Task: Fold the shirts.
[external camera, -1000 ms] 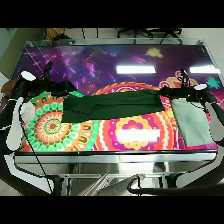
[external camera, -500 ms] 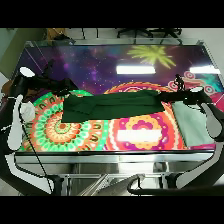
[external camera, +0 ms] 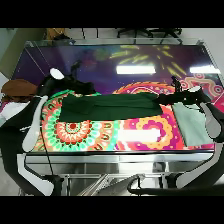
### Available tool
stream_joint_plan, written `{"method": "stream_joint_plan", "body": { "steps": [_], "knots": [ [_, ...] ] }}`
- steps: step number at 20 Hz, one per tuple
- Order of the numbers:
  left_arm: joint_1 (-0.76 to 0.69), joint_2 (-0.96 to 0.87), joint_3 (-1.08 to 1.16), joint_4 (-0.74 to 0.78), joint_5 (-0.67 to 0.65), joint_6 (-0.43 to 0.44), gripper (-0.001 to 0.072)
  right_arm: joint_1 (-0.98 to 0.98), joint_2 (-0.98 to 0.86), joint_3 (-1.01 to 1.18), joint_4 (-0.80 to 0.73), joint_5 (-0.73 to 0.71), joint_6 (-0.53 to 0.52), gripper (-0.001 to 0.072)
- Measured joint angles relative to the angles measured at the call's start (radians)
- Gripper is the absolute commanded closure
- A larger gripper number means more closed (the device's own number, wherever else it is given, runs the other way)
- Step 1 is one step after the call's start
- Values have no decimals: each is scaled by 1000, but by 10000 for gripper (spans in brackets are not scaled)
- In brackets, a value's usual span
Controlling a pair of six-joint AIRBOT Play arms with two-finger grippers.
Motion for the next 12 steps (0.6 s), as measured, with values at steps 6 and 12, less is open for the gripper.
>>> {"method": "stream_joint_plan", "body": {
  "steps": [6,12],
  "knots": [
    [-231,-172,65,4,99,-22,691,-1,185,21,19,124,18,694],
    [-370,-340,279,4,85,-107,692,-2,352,110,29,249,92,695]
  ]
}}
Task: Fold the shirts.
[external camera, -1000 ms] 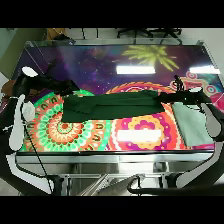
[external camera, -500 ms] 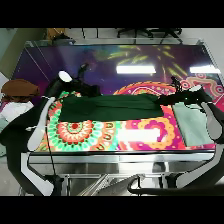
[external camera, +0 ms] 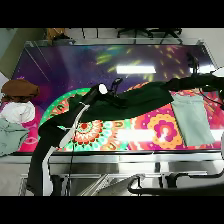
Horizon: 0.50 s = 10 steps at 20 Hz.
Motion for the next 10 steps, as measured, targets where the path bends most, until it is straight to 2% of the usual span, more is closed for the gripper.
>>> {"method": "stream_joint_plan", "body": {
  "steps": [5,10],
  "knots": [
    [-29,-1,106,1,-70,-30,693,0,74,48,9,43,53,694],
    [103,251,103,8,-253,24,693,48,84,58,116,60,74,694]
  ]
}}
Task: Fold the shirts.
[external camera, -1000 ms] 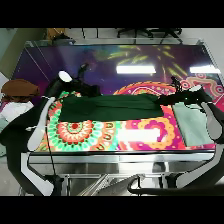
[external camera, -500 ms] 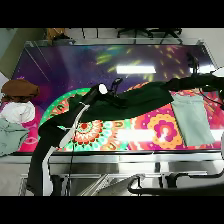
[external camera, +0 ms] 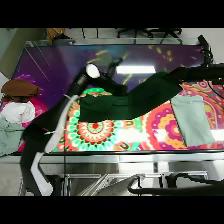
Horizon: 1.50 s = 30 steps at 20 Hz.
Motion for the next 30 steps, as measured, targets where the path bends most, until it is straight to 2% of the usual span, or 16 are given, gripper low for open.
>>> {"method": "stream_joint_plan", "body": {
  "steps": [4,8,9,10,11,13,14,15,18,19,20,25,26,27,30],
  "knots": [
    [188,285,-2,-2,-122,7,692,225,-59,0,58,-110,7,693],
    [362,529,-2,-7,-166,7,692,568,-208,0,93,-407,-1,683],
    [397,576,-2,-7,-173,8,692,658,-259,0,119,-513,-28,459],
    [426,616,-2,-7,-180,12,692,742,-311,2,154,-629,-70,92],
    [448,646,-2,-8,-187,15,692,824,-366,3,194,-749,-126,56],
    [479,690,-3,-6,-205,19,692,929,-441,6,248,-914,-210,73],
    [488,705,-3,-6,-217,20,692,955,-459,8,262,-960,-240,233],
    [494,716,-6,-5,-229,23,692,964,-463,8,271,-972,-261,324],
    [505,751,-50,0,-237,25,692,906,-414,10,261,-940,-290,320],
    [506,763,-74,0,-231,26,692,865,-388,10,235,-906,-285,283],
    [508,777,-109,0,-219,26,692,812,-359,10,193,-856,-253,187],
    [510,832,-267,0,-175,34,692,485,-273,9,-126,-514,24,179],
    [510,842,-294,0,-170,34,692,425,-277,5,-174,-439,64,111],
    [510,850,-317,0,-164,34,692,374,-289,-1,-206,-378,95,69],
    [510,864,-355,0,-156,35,692,296,-356,-14,-236,-248,140,74]
  ]
}}
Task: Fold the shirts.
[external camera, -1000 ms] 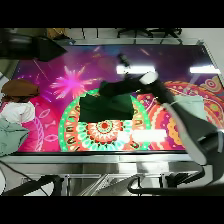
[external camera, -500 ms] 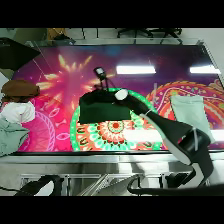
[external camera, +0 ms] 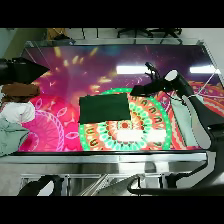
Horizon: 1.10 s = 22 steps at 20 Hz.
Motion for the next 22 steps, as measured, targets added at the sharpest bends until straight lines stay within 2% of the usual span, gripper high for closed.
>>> {"method": "stream_joint_plan", "body": {
  "steps": [6,7,8,9,11,13,18,22],
  "knots": [
    [0,7,-20,-1,2,5,692,18,-145,-6,98,76,-13,79],
    [0,7,-21,0,3,6,692,30,-158,-6,114,78,-18,137],
    [0,7,-21,-1,3,6,692,45,-169,-6,118,75,-23,240],
    [0,7,-22,0,3,7,692,58,-177,-6,118,70,-28,282],
    [0,7,-22,-1,3,13,692,86,-187,-6,117,58,-39,618],
    [0,7,-22,-1,4,18,692,109,-190,-5,120,56,-59,693],
    [0,8,-22,-1,0,23,692,100,-97,60,135,62,-81,694],
    [0,8,-22,-2,-4,25,692,-31,37,114,129,84,-35,694]
  ]
}}
